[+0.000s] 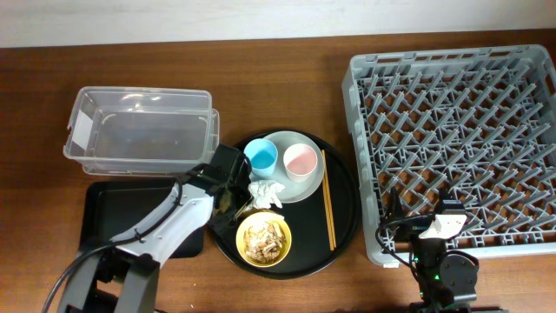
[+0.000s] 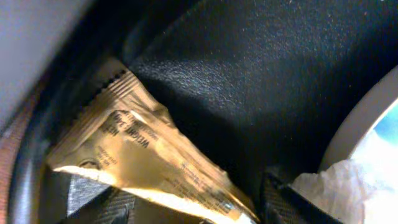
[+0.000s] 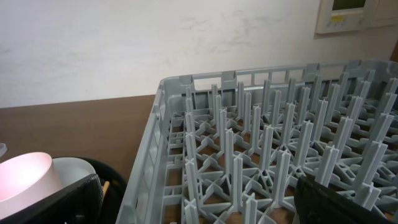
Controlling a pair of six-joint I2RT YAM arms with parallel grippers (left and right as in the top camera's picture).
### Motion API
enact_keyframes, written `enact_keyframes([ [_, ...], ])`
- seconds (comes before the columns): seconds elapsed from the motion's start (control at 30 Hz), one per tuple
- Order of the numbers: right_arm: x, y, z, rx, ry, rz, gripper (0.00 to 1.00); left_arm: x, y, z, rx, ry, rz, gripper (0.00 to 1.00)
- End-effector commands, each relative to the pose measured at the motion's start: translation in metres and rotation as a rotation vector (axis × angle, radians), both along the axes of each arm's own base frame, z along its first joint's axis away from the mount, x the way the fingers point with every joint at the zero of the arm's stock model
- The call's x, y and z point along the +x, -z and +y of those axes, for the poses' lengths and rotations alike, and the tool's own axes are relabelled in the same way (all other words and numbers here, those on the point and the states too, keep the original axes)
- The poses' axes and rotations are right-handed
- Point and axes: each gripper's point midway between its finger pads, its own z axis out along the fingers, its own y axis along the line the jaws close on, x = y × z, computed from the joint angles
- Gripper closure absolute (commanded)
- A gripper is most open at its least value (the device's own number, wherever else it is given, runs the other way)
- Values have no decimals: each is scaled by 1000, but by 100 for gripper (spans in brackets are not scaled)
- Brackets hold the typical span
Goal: Sort waste into correct bins and load items into the dishwasher rack
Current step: 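Reach left gripper to the gold wrapper and grasp it, then carry the gold wrapper with left gripper into the clear bin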
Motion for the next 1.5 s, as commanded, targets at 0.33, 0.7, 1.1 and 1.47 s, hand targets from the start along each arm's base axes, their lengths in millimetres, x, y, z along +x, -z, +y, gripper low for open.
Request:
enact_keyframes([
  [0.33,0,3,-1,-4,5,8,2,7,-12,5,-27,4,-36,99],
  [0.7,0,3,-1,-4,5,8,1,28,-210,36,110,332,-700,91],
  [1.1,0,3,-1,-4,5,8,1,114,-230,148,499,146,-805,98],
  [1.47,0,3,-2,-4,5,8,1,187,-143,188,532,72,-733,47],
])
